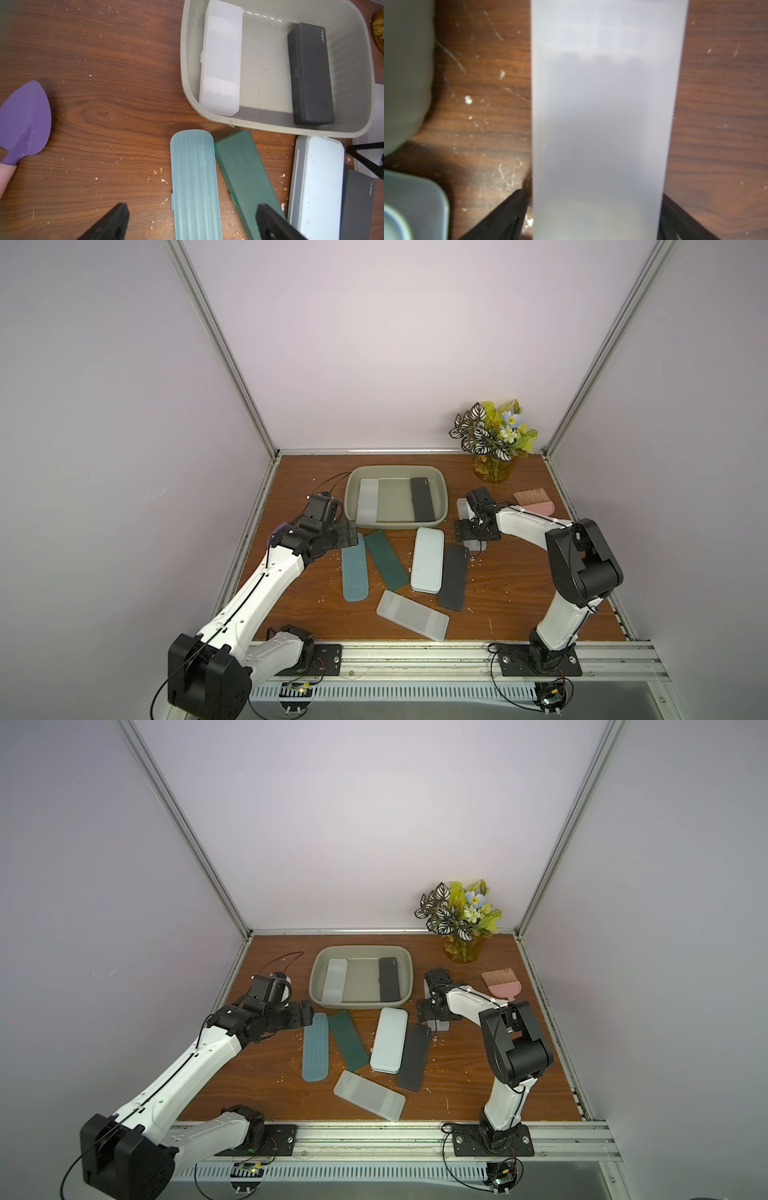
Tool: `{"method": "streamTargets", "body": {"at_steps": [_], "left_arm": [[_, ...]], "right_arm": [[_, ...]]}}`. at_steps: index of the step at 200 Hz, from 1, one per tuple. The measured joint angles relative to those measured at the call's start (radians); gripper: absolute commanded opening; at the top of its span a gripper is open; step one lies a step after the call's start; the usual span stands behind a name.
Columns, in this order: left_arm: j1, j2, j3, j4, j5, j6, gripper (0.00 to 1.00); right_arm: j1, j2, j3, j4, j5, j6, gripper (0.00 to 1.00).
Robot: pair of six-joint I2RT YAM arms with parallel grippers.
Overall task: Put the pencil case into the storage box
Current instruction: Pick up the pencil case from the center of the board.
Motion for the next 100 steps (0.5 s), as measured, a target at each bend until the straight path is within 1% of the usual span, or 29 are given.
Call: {"method": "streamTargets", "body": {"at_steps": [50,75,100], "left_arm": [[0.0,0.0,0.0,0.0,0.0,0.0,0.96],[0.0,0.0,0.0,0.0,0.0,0.0,0.96],[0.0,0.0,0.0,0.0,0.0,0.0,0.96]], "right_arm": [[-0.014,-0.001,0.002,-0.005,0.001,0.016,0.68],[-0.014,-0.008,0.002,-0.02,0.001,0.017,0.66],[-0.014,-0.046,0.021,-0.082,0.0,0.017,0.64]]}}
